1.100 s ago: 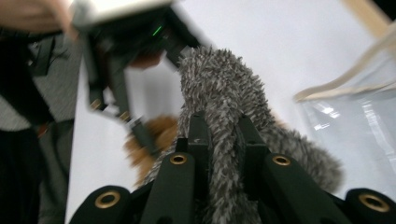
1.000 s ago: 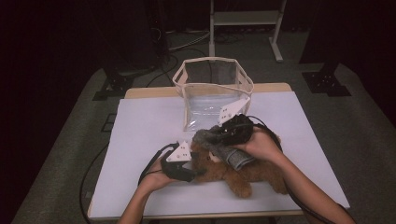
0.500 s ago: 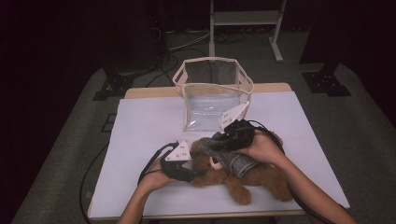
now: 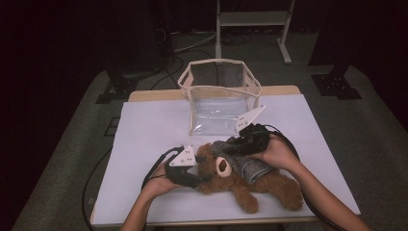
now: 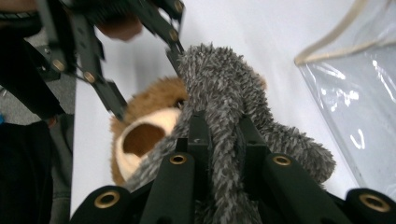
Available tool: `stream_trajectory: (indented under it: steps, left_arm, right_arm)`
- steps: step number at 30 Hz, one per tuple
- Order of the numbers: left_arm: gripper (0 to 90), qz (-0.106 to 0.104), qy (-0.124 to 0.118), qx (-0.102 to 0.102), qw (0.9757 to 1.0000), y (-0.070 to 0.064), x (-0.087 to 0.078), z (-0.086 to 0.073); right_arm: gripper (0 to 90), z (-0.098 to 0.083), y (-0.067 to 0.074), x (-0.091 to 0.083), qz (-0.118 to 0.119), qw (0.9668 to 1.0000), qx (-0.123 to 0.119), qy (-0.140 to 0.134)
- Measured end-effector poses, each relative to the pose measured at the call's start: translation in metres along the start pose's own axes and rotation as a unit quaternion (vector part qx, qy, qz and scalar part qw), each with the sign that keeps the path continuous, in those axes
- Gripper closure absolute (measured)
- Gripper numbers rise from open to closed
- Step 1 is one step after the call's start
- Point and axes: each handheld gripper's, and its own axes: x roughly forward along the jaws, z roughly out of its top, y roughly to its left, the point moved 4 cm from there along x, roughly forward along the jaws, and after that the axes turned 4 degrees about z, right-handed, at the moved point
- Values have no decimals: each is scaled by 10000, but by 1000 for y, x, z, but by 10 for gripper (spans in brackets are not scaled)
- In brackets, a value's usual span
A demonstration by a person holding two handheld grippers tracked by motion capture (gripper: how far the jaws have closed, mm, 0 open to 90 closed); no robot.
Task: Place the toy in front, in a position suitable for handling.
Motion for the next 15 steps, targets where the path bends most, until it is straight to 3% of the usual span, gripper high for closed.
stream_trajectory:
  steps: [4, 8, 13, 15]
  left_arm:
    - [397, 20, 15, 9, 10000, -1, 2, 1]
    - [391, 70, 47, 20, 10000, 1, 0, -1]
    - [390, 143, -6, 38, 9999, 4, -8, 0]
    - [394, 136, -26, 17, 9999, 4, -9, 1]
  right_arm:
    - [787, 14, 10, 3, 112, 9997, -153, -181]
    - [787, 20, 13, 17, 137, 9996, -238, -37]
    - [788, 4, -3, 11, 79, 9998, 64, -192]
    - [788, -6, -9, 6, -87, 9998, 148, -59]
